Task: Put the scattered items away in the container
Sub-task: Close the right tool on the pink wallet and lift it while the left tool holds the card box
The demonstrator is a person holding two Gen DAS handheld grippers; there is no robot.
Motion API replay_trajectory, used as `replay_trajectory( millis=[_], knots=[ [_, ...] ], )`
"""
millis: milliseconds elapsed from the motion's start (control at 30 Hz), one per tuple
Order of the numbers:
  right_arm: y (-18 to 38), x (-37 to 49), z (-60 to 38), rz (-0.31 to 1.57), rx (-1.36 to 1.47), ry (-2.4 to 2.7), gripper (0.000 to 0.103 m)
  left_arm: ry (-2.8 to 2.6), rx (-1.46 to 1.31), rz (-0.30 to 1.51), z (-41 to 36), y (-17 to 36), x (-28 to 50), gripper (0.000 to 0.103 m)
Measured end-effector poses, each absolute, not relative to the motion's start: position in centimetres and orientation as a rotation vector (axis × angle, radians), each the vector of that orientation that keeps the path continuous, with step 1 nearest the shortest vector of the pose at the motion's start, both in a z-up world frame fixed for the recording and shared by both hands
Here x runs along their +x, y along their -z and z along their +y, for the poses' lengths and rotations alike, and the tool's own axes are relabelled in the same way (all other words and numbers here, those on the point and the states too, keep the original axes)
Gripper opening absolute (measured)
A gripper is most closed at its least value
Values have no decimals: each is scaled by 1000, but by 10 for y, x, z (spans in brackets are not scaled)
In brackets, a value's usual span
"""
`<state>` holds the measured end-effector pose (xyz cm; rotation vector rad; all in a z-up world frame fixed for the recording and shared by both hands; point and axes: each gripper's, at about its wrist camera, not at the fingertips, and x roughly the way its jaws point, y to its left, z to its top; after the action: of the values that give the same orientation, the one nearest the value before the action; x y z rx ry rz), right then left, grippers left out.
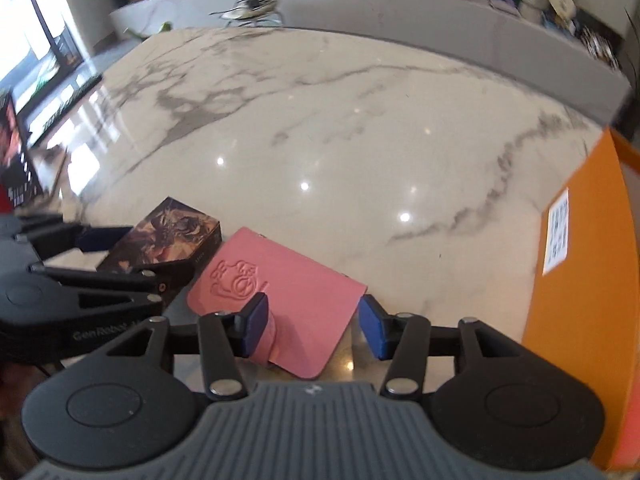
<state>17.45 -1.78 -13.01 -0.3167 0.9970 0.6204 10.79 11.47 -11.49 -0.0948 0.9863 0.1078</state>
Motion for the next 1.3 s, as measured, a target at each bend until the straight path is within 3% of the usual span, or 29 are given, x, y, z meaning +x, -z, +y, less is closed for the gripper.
replay_trajectory(
  millis=[233,400,533,1000,1133,1300],
  knots=[
    [137,165,-9,957,-536,-739,75,-90,-110,1008,112,113,94,68],
    [145,161,0,933,-672,-801,78,-74,-113,1014,106,113,93,68],
    [150,164,8,910,-747,-836,89,-71,-120,1018,108,114,95,68],
    [167,185,25,949,-733,-885,95,-81,-120,1003,111,116,109,68],
    [173,196,21,1003,-634,-895,101,-89,-130,1001,113,115,114,68],
    [175,196,17,1042,-556,-848,98,-94,-112,1003,111,116,115,68]
  ],
)
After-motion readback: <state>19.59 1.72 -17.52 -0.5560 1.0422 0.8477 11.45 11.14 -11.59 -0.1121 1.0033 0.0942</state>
